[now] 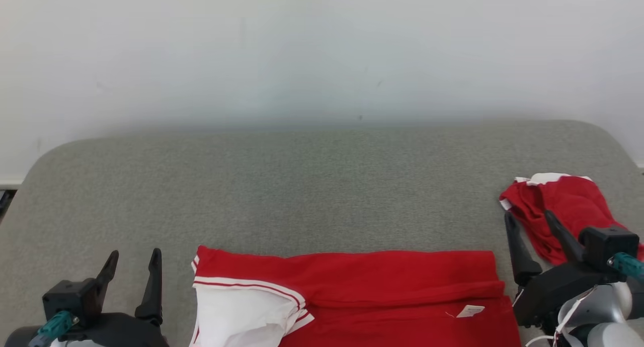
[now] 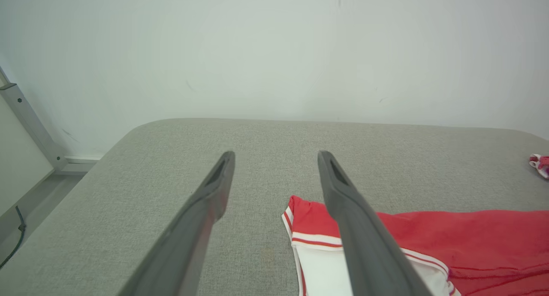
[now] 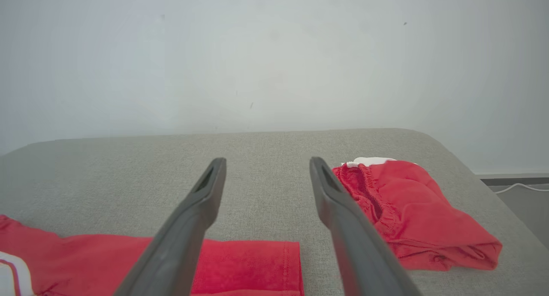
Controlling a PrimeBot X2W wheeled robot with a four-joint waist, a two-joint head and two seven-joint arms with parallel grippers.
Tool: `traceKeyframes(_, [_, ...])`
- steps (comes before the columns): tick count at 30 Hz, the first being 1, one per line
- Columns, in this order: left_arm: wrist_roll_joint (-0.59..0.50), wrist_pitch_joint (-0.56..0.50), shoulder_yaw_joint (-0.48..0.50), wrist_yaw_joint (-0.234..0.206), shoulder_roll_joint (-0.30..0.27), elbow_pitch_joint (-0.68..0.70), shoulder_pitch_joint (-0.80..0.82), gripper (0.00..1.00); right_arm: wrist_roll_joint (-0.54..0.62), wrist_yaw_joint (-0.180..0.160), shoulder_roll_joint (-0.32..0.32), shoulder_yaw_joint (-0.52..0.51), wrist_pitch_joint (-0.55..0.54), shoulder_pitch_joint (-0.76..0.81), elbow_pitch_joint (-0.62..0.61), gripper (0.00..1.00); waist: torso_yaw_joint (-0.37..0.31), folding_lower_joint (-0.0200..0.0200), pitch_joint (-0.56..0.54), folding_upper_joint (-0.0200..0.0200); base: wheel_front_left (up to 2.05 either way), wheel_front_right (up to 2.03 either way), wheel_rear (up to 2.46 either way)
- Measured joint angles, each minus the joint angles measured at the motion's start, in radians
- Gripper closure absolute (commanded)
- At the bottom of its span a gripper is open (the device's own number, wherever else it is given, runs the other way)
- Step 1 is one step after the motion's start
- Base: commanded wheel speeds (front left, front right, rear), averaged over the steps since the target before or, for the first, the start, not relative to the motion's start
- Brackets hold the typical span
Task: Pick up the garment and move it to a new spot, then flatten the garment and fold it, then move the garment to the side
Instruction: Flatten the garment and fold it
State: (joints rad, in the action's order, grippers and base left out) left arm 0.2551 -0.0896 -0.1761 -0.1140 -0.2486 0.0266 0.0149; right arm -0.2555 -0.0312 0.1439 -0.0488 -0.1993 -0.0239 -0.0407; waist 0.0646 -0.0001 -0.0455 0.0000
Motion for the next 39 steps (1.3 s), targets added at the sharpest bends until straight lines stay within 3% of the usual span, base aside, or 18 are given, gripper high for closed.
traceKeyframes(8, [-0.002, 0.021, -0.001, 0.0, -0.003, -0.042, -0.009, 0.0, -0.017, 0.04, -0.017, 0.042, 0.06, 0.038, 0.002, 0.0, -0.069, 0.0, -0.024, 0.0, 0.0, 0.0, 0.0])
traceKeyframes(16, [-0.002, 0.029, -0.011, 0.0, 0.005, -0.089, -0.007, 0.0, -0.025, 0.049, -0.017, 0.026, 0.096, 0.07, 0.006, 0.0, -0.119, 0.0001, -0.028, 0.0, 0.0, 0.0, 0.0])
traceKeyframes(39, [-0.003, 0.029, -0.02, 0.0, 0.019, -0.138, -0.005, 0.0, -0.033, 0.068, -0.011, 0.018, 0.152, 0.076, 0.043, 0.0, -0.082, 0.0001, -0.018, 0.0, 0.0, 0.0, 0.0])
